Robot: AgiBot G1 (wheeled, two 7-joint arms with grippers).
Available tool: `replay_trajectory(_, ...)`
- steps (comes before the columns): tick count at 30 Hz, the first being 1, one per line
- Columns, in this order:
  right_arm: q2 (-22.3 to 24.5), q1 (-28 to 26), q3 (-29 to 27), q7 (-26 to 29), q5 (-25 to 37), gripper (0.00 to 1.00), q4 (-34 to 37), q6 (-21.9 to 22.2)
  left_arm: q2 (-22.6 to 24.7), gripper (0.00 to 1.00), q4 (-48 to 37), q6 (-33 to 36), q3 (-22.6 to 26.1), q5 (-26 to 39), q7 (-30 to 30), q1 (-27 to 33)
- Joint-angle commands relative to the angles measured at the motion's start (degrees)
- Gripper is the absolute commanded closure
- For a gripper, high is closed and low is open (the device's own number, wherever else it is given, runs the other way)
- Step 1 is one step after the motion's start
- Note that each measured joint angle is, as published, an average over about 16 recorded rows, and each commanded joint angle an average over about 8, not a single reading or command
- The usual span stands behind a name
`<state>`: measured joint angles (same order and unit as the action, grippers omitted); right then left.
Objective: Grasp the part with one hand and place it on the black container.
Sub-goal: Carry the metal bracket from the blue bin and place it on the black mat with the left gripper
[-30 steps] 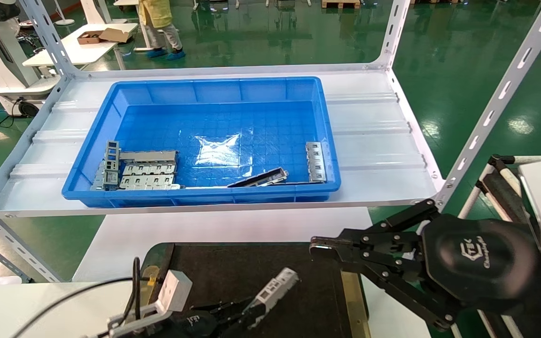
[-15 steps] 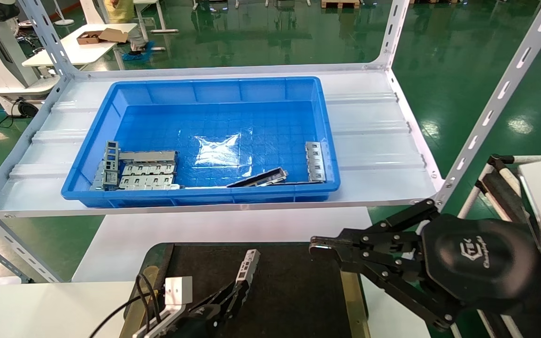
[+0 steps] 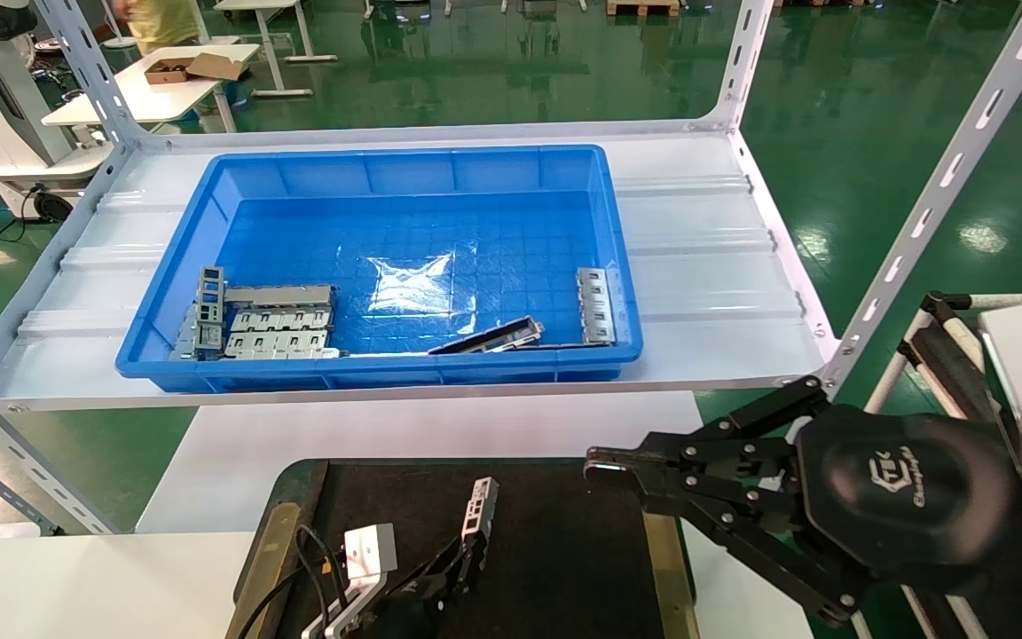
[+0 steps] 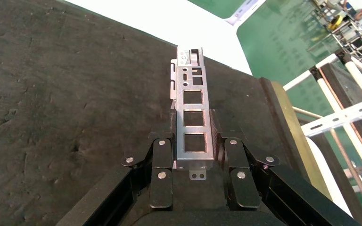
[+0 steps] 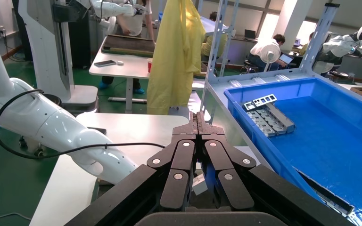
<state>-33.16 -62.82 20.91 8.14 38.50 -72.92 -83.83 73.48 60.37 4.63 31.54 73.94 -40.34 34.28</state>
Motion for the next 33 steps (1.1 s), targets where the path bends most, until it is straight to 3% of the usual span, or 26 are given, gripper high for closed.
replay_trajectory(1,0.00,0.00,0.00,0.00,0.00,1.00,0.00,0.00,0.30,1.00,-0.59,-0.96,0.84,0.12,-0.85,0.42)
replay_trajectory(13,0.00,0.00,0.01,-0.01,-0.01,0.99,0.00,0.00,0.62,1.00,-2.37,-4.70,5.10,-1.24,-3.81,1.82)
replay_trajectory(14,0.00,0.00,0.01,-0.01,-0.01,0.93,0.00,0.00,0.56,1.00,-2.39,-4.87,5.42,-1.47,-4.03,1.90)
replay_trajectory(18,0.01,0.00,0.01,-0.01,-0.01,0.43,0.00,0.01,0.23,0.96,-2.42,-5.25,6.81,-2.52,-4.94,2.22)
replay_trajectory(20,0.01,0.00,0.02,-0.01,-0.01,0.18,0.00,0.01,-0.02,0.81,-2.38,-5.38,7.53,-3.06,-5.37,2.35)
replay_trajectory(21,0.01,0.00,0.02,-0.01,-0.01,0.06,0.00,0.01,-0.15,0.69,-2.35,-5.47,7.89,-3.34,-5.60,2.40)
replay_trajectory(22,0.01,0.00,0.02,-0.01,-0.01,0.00,0.00,0.01,-0.29,0.56,-2.31,-5.57,8.25,-3.63,-5.82,2.44)
replay_trajectory(25,0.01,-0.01,0.02,-0.01,-0.01,0.00,0.00,0.01,-0.71,0.20,-2.18,-6.03,9.33,-4.44,-6.36,2.59)
replay_trajectory(27,0.01,-0.01,0.02,-0.01,-0.01,0.00,0.00,0.01,-0.94,0.03,-2.12,-6.45,10.06,-4.97,-6.64,2.73)
replay_trajectory(33,0.01,-0.01,0.02,-0.01,-0.02,0.00,0.00,0.01,-1.51,0.00,-1.54,-7.68,12.39,-6.61,-7.15,3.39)
